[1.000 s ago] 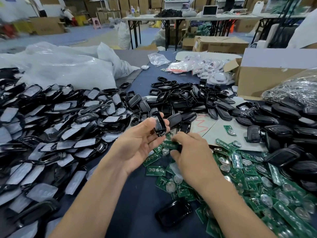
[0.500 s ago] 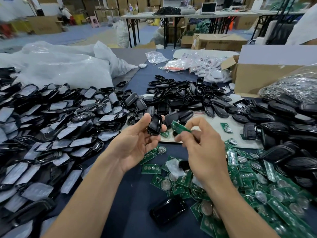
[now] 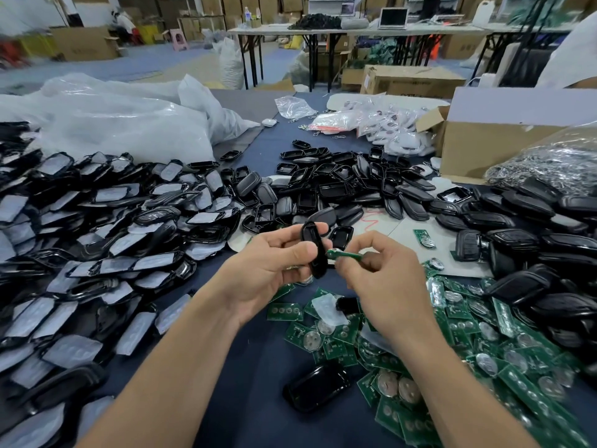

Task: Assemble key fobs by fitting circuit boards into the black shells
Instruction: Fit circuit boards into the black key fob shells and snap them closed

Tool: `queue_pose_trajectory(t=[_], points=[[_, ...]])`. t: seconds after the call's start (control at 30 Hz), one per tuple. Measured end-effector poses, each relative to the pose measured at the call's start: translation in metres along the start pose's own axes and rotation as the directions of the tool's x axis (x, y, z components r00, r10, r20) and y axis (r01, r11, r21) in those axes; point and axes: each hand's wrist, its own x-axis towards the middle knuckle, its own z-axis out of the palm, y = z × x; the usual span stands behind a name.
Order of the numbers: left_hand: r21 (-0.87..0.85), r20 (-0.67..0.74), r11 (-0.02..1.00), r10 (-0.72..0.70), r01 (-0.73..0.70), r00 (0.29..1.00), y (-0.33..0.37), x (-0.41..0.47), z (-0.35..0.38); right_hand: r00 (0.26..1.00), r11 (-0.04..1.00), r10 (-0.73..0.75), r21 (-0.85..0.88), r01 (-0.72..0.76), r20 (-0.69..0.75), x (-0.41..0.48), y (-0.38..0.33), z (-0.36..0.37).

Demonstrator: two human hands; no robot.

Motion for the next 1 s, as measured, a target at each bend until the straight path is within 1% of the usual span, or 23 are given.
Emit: queue_pose_trajectory(t=[0.07,0.17,0.27,0.4,0.47,0.53,0.6,0.67,0.73,0.77,0.83,0.9,0.97,1.0], points=[[0.011,-0.001,1.0,0.002,-0.002,1.0,0.0,0.0,0.002,0.998,0.985,-0.054,-0.161,0.056,0.019,-0.002,0.0,0.0],[0.0,0.043,1.0,0.004,-0.004,0.999,-0.001,-0.001,0.003,0.994,0.959,-0.108,-0.264,0.105,0.004,-0.002,-0.004,-0.001],[-0.006,0.019,1.0,-0.002,0.002,1.0,-0.001,0.001,0.005,0.988,0.967,-0.143,-0.222,0.127,-0.058,-0.001,-0.008,-0.004],[-0.049,-0.092,0.999,-0.01,0.006,0.996,-0.001,0.005,0.01,0.988,0.978,-0.089,-0.199,0.062,-0.129,0.001,-0.005,-0.007],[-0.095,-0.163,0.995,0.018,-0.034,0.986,-0.001,0.006,0.011,0.988,0.977,-0.087,-0.202,0.06,-0.126,0.003,-0.001,-0.01],[-0.125,-0.24,0.989,0.049,-0.081,0.969,0.0,0.006,0.011,0.99,0.966,-0.088,-0.253,0.058,-0.11,0.004,0.002,-0.011],[-0.112,-0.308,0.987,0.073,-0.112,0.949,0.0,0.007,0.011,0.995,0.977,-0.055,-0.211,0.035,-0.088,0.005,-0.001,-0.011],[-0.012,-0.36,0.992,0.116,-0.128,0.926,-0.003,0.009,0.012,0.996,0.989,-0.064,-0.135,0.055,-0.061,0.004,-0.003,-0.011],[0.183,-0.411,0.977,0.178,-0.11,0.894,-0.008,0.01,0.012,0.994,0.99,-0.102,-0.103,0.096,-0.05,0.003,-0.005,-0.012],[0.271,-0.422,0.958,0.207,-0.096,0.882,-0.011,0.011,0.012,0.992,0.989,-0.114,-0.099,0.107,-0.058,0.001,-0.006,-0.012],[0.396,-0.405,0.915,0.246,-0.074,0.881,-0.017,0.011,0.013,0.984,0.988,-0.13,-0.098,0.118,-0.123,-0.002,-0.007,-0.011],[0.494,-0.363,0.867,0.271,-0.062,0.892,-0.022,0.011,0.015,0.965,0.971,-0.201,-0.168,0.173,-0.171,-0.004,-0.011,-0.011],[0.523,-0.327,0.851,0.258,-0.054,0.909,-0.026,0.011,0.018,0.934,0.919,-0.314,-0.3,0.254,-0.17,-0.004,-0.014,-0.01],[0.517,-0.311,0.855,0.246,-0.054,0.918,-0.027,0.011,0.019,0.926,0.902,-0.343,-0.332,0.276,-0.16,-0.005,-0.014,-0.01]])
